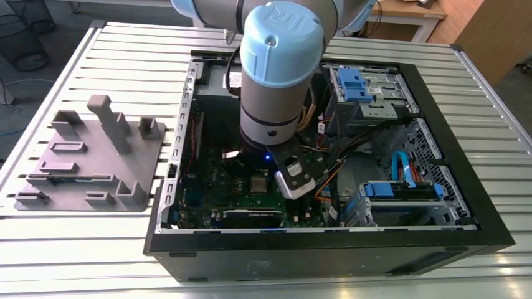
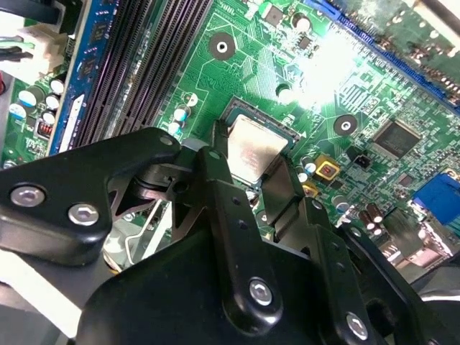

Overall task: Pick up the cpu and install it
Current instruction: 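Place the cpu into insertion slot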

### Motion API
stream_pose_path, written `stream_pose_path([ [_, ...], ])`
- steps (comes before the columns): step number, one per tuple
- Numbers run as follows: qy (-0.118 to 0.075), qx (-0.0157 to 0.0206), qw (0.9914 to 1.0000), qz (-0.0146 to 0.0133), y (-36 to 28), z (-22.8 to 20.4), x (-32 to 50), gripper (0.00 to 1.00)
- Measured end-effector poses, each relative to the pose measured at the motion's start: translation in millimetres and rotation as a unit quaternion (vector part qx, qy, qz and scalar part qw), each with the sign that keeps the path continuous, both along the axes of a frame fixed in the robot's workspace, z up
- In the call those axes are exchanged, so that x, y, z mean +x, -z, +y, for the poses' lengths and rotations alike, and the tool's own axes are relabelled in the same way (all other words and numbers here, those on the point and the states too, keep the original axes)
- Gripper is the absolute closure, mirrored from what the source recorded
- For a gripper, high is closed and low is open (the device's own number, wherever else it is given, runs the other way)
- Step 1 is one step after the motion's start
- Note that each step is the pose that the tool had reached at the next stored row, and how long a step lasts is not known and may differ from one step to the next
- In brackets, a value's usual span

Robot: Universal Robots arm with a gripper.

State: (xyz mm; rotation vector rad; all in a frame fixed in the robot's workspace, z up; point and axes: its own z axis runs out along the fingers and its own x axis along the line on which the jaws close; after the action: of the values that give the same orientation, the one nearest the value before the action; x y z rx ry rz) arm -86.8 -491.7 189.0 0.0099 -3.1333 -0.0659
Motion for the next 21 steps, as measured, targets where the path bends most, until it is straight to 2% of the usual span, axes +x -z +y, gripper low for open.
stream_pose_path([
  [8, 0.0, 0.0004, 1.0, -0.0003, 0.5, 0.1, 0.1, 0.55],
  [9, 0.0, 0.0005, 1.0, -0.0003, 0.5, 0.1, 0.1, 0.49],
  [12, 0.0, 0.0002, 1.0, -0.0001, 0.1, 0.1, 0.1, 0.49],
  [19, 0.0, 0.0003, 1.0, -0.0002, -8.6, 0.1, 0.0, 0.49],
  [21, 0.0, 0.0003, 1.0, -0.0003, -8.5, 0.1, 0.1, 0.49],
])
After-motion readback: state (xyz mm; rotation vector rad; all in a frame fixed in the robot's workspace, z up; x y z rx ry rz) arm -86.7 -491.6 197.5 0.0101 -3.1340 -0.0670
